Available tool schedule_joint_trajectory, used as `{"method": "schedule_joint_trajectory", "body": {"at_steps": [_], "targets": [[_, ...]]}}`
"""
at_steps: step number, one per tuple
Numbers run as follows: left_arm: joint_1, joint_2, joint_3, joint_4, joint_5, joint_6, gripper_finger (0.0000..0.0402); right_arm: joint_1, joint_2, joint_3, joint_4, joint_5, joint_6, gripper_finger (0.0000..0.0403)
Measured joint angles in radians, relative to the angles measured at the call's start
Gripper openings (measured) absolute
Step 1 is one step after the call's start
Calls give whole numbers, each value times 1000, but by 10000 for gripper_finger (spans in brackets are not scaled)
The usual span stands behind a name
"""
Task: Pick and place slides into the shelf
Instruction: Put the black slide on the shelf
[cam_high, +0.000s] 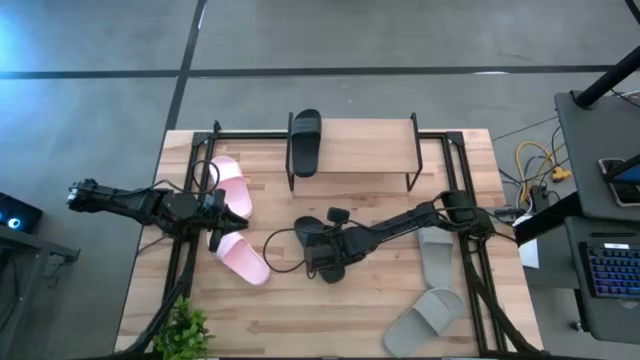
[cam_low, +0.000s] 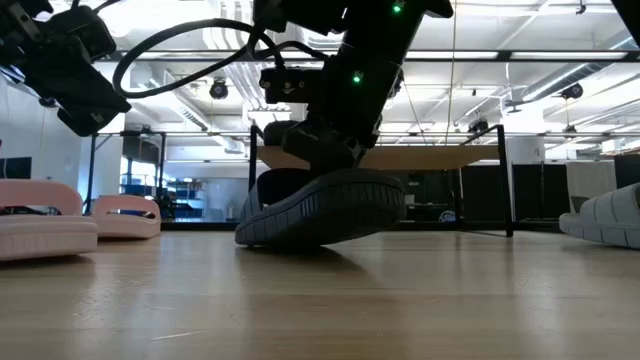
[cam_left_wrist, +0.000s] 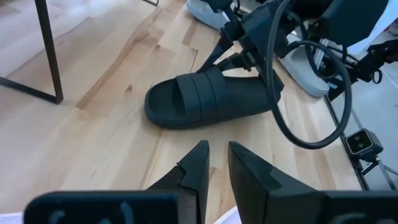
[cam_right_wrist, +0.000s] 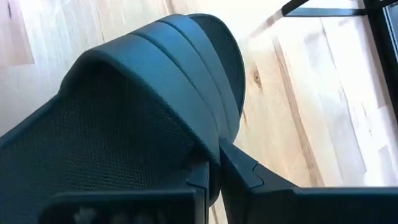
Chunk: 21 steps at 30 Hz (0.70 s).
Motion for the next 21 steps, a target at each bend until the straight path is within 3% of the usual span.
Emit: {"method": "schedule_joint_trajectory", "body": {"at_steps": [7, 16, 21], "targets": [[0, 24, 0, 1, 0, -31, 45, 17, -26, 97, -49, 43, 75, 13], [0, 28, 0, 1, -5, -51, 45, 51, -59, 374, -280, 393, 115, 13], [-1, 28, 0, 2, -17, -51, 45, 18, -61, 521, -424, 538, 116, 13]]}}
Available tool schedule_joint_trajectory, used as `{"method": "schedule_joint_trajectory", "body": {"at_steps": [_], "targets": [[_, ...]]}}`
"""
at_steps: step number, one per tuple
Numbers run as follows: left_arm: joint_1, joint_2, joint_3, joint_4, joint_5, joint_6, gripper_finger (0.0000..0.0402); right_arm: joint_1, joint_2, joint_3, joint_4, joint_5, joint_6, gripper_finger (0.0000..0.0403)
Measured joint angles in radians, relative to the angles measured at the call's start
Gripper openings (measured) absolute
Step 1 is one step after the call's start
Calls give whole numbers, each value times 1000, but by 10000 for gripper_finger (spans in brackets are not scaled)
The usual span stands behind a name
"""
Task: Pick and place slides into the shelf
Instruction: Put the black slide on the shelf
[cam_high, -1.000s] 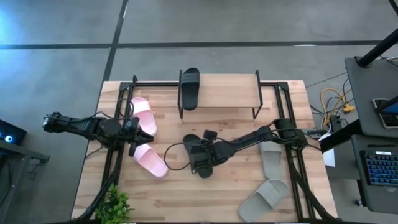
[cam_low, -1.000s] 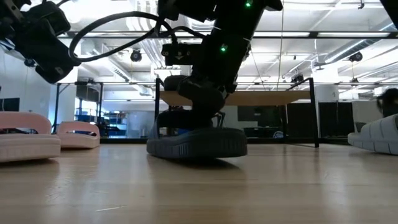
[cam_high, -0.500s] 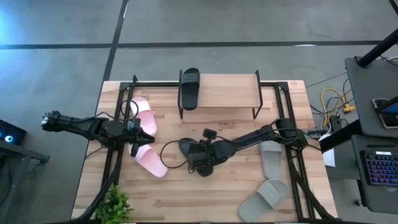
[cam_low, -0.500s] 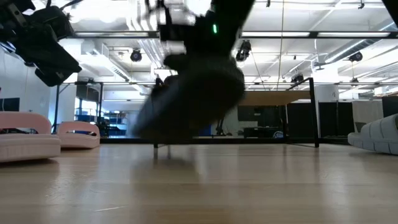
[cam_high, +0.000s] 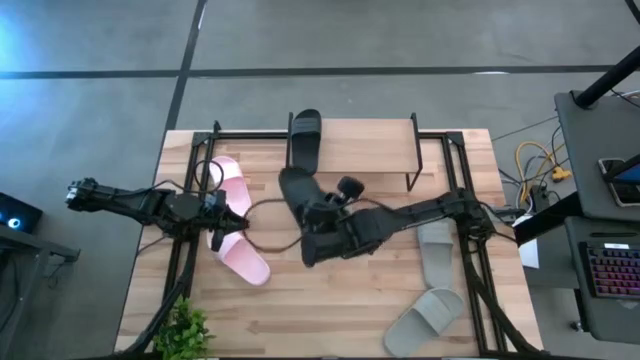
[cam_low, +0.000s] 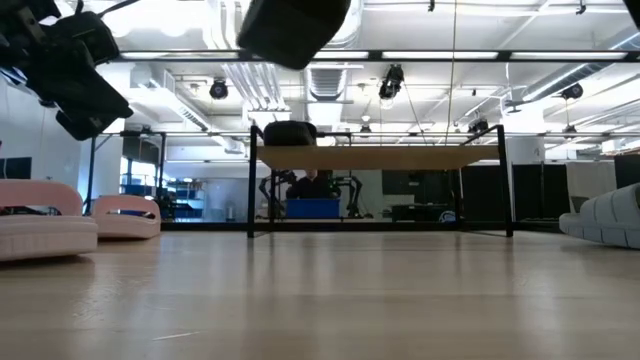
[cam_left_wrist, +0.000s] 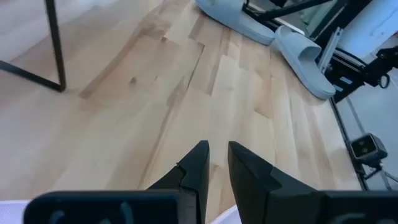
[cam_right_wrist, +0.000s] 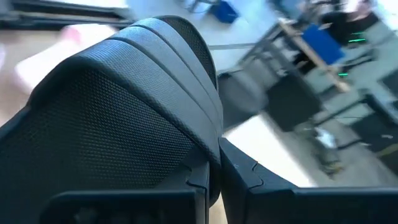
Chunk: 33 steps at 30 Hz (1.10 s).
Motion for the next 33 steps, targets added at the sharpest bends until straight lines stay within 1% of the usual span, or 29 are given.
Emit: {"method": "schedule_joint_trajectory", "body": {"at_steps": [3, 7, 10, 12, 15, 19, 22, 25, 27, 30, 33], "targets": [[0, -2, 0, 41, -13, 0, 45, -61, -1, 64, -106, -10, 17, 13], [0, -8, 0, 187, -13, 6, 45, -175, -1, 122, -315, -107, 128, 13], [0, -8, 0, 241, -16, 9, 45, -256, -1, 136, -391, -149, 129, 13], [0, -7, 0, 241, -33, 21, 45, -301, -1, 138, -374, -163, 62, 13], [0, -5, 0, 238, -70, 85, 45, -369, -1, 135, -364, -164, -23, 13], [1, -6, 3, 236, -176, 107, 45, -475, 0, 109, -353, -158, -90, 13], [1, -11, 9, 242, -259, 116, 45, -552, 0, 73, -308, -165, -131, 13], [1, -14, 10, 241, -335, 151, 45, -608, 1, 33, -218, -222, -214, 13], [3, -15, 10, 241, -367, 164, 45, -629, 2, 10, -132, -264, -286, 13], [9, -12, 10, 240, -374, 165, 45, -634, 2, -24, -2, -288, -368, 13], [13, -9, 9, 236, -374, 165, 45, -628, 2, -58, 49, -292, -394, 13]]}}
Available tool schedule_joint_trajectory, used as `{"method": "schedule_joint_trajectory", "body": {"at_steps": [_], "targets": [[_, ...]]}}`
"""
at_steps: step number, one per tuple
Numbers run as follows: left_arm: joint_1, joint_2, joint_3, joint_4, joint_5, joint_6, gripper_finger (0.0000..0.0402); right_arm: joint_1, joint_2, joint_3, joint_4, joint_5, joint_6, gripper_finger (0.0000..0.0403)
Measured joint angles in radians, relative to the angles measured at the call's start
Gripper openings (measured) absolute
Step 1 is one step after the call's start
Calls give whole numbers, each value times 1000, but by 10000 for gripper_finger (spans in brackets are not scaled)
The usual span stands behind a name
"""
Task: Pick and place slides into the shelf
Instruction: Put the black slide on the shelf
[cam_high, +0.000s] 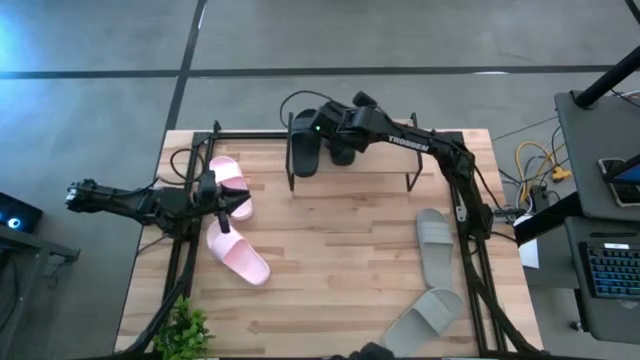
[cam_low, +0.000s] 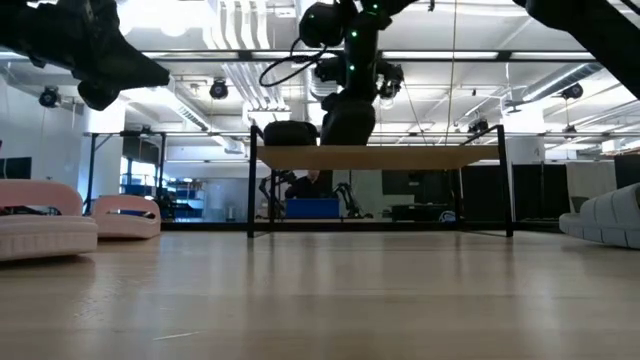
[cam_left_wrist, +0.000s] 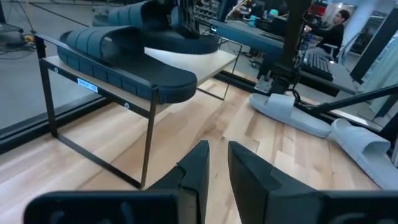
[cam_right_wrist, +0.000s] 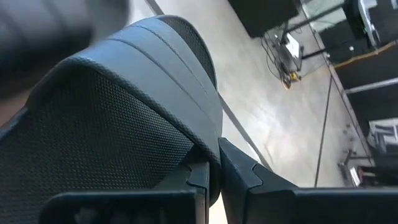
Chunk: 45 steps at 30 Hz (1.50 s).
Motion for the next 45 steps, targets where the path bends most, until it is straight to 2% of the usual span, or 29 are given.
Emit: {"method": "schedule_joint_trajectory", "body": {"at_steps": [10, 29, 32, 40, 45], "targets": [[8, -7, -2, -2, -5, -2, 45, 12, -2, -96, 19, -19, 131, 13], [8, -4, -2, -8, 4, -7, 45, 66, -2, -99, 52, -66, 139, 15], [8, -4, -2, -10, 5, -7, 45, 65, -2, -93, 51, -103, 138, 34], [8, -5, -2, -11, 6, -7, 45, 71, -2, -60, 12, -140, 158, 122], [8, -5, -2, -12, 7, -7, 45, 91, -2, -45, -28, -141, 138, 154]]}}
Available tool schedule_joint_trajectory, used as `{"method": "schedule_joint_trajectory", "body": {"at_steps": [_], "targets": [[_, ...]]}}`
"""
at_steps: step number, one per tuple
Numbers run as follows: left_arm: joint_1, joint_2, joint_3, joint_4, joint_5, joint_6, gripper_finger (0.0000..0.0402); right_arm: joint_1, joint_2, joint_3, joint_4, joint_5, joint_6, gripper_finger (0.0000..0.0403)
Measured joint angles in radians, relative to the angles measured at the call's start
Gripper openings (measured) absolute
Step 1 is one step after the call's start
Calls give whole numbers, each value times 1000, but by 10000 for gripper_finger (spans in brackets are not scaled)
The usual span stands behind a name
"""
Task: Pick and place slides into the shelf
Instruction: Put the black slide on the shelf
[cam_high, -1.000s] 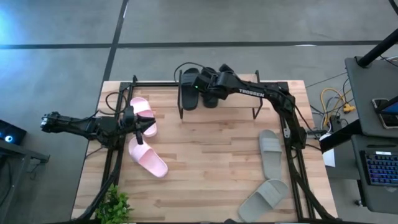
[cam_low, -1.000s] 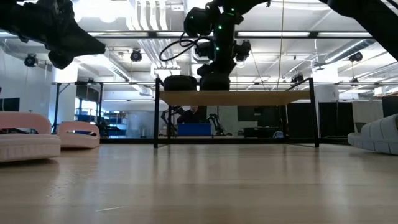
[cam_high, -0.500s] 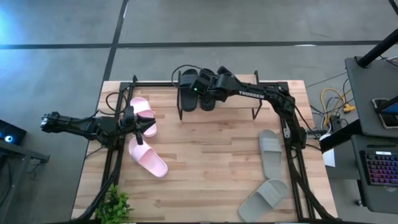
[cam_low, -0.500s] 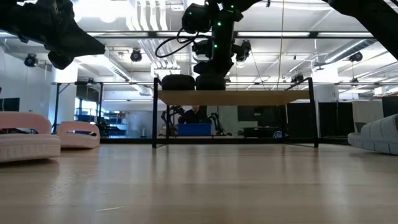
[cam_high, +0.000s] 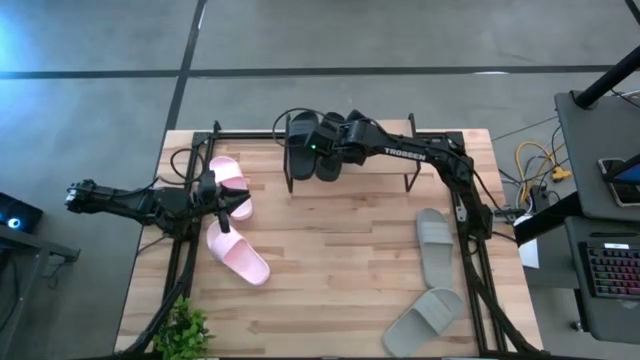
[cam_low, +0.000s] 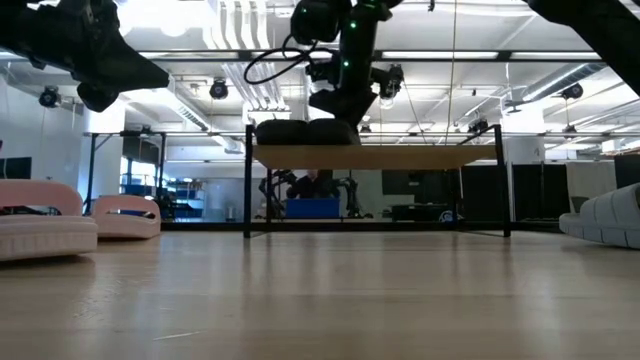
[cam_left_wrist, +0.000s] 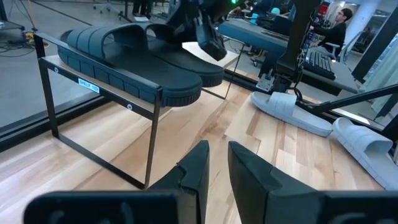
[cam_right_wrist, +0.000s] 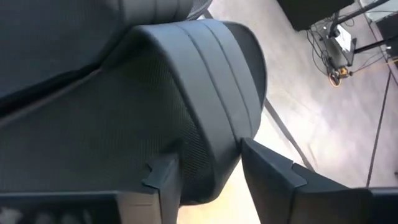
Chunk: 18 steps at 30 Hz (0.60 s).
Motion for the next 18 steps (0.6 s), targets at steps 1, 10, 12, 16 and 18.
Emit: {"method": "schedule_joint_trajectory", "body": {"at_steps": [1, 10, 12, 16, 18], "targets": [[0, 0, 0, 0, 0, 0, 45, 4, 0, 3, -10, 0, 0, 157], [0, 0, 0, -2, 2, 0, 45, 34, -3, 5, -65, 58, 0, 164], [0, 0, 0, -2, 2, 0, 45, 39, -4, 5, -71, 92, -1, 162], [0, 0, 0, -2, 12, 0, 45, 38, -6, 5, -62, 103, -3, 156], [0, 0, 0, -2, 12, 0, 45, 34, -6, 5, -54, 93, -4, 155]]}}
